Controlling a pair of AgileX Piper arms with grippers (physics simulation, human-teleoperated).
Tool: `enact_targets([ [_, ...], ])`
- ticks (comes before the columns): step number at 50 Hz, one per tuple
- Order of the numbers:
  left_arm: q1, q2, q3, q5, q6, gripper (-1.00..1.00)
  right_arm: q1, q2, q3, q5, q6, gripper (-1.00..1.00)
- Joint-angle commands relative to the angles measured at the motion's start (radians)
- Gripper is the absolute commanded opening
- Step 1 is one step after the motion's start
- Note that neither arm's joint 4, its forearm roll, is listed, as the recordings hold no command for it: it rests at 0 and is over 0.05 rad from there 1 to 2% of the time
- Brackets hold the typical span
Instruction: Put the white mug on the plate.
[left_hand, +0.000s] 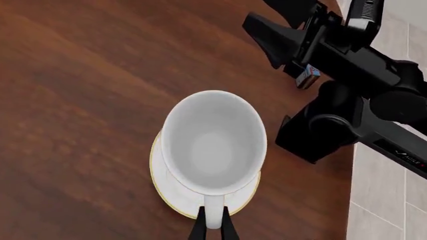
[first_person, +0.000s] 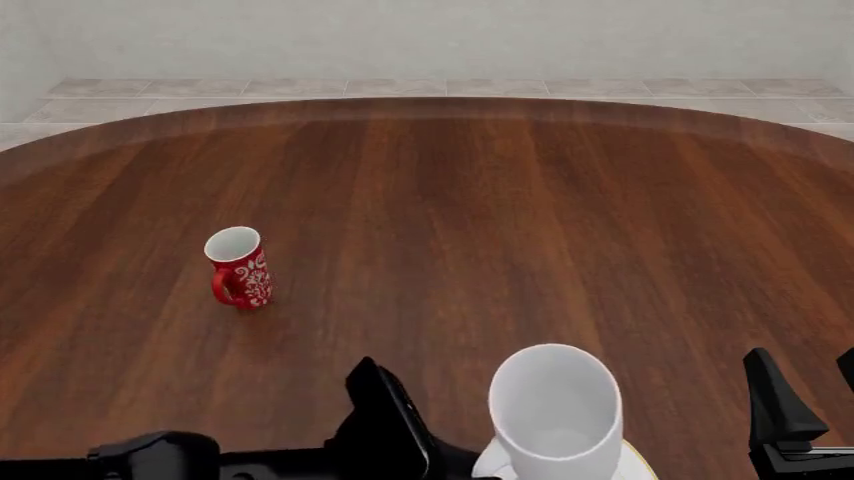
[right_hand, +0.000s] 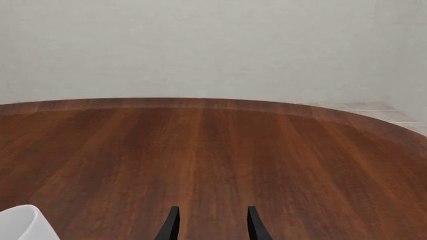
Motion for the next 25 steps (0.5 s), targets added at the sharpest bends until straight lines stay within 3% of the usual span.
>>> enact_targets([
  [1,0.000,0.041,-0.007,-0.018,0.028,-1.00,-0.002,-0.001,0.001,0.000,0.001,1.00],
  [25,-0.008,0.129,-0.002,-0.067,0.055,-1.00,-0.001,-0.002,0.001,0.000,0.001,1.00],
])
